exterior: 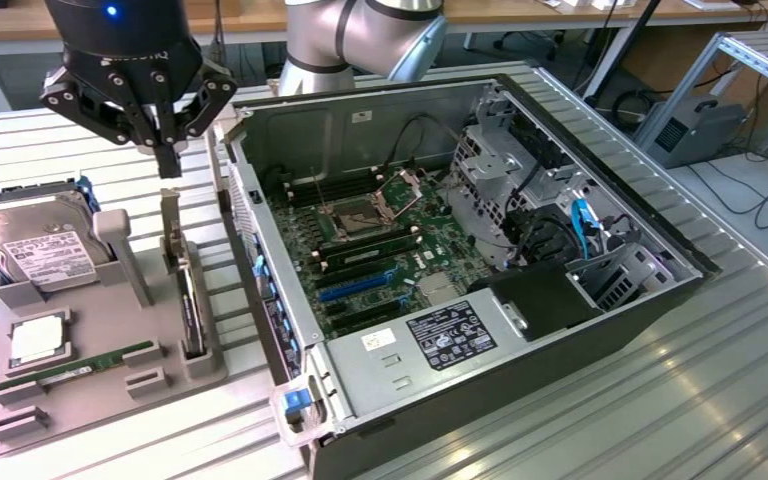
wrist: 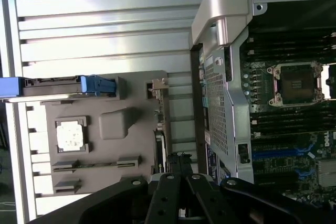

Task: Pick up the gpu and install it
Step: 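Reach for the gpu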

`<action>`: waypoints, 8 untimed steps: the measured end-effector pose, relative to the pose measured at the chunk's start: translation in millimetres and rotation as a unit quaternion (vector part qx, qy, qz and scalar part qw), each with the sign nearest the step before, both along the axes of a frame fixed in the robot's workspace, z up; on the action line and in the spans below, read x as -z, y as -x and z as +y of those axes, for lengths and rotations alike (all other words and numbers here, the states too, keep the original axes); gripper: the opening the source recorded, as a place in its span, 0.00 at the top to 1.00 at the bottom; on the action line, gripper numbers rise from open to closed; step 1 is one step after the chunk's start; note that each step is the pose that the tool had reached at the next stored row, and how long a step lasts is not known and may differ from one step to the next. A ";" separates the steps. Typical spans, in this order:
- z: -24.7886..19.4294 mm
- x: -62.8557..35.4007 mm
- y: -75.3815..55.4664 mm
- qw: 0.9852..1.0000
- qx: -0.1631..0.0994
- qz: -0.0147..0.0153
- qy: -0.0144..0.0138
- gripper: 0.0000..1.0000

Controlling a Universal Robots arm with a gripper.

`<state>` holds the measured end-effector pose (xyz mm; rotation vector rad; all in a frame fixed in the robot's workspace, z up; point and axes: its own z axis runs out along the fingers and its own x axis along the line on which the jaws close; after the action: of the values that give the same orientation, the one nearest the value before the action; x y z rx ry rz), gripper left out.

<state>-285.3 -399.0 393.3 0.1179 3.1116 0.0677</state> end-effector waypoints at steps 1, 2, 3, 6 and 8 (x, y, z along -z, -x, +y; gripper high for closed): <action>0.0 0.0 0.4 1.000 0.000 0.000 0.000 0.89; 0.0 0.0 0.8 1.000 0.000 0.000 0.000 0.89; 0.0 0.0 1.2 1.000 0.000 0.000 0.000 0.89; 0.0 0.0 2.9 1.000 0.000 0.000 0.000 0.89; 0.0 0.0 3.6 1.000 0.000 0.000 0.000 0.89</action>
<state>-288.9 -398.9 393.3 0.1179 3.1117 0.0676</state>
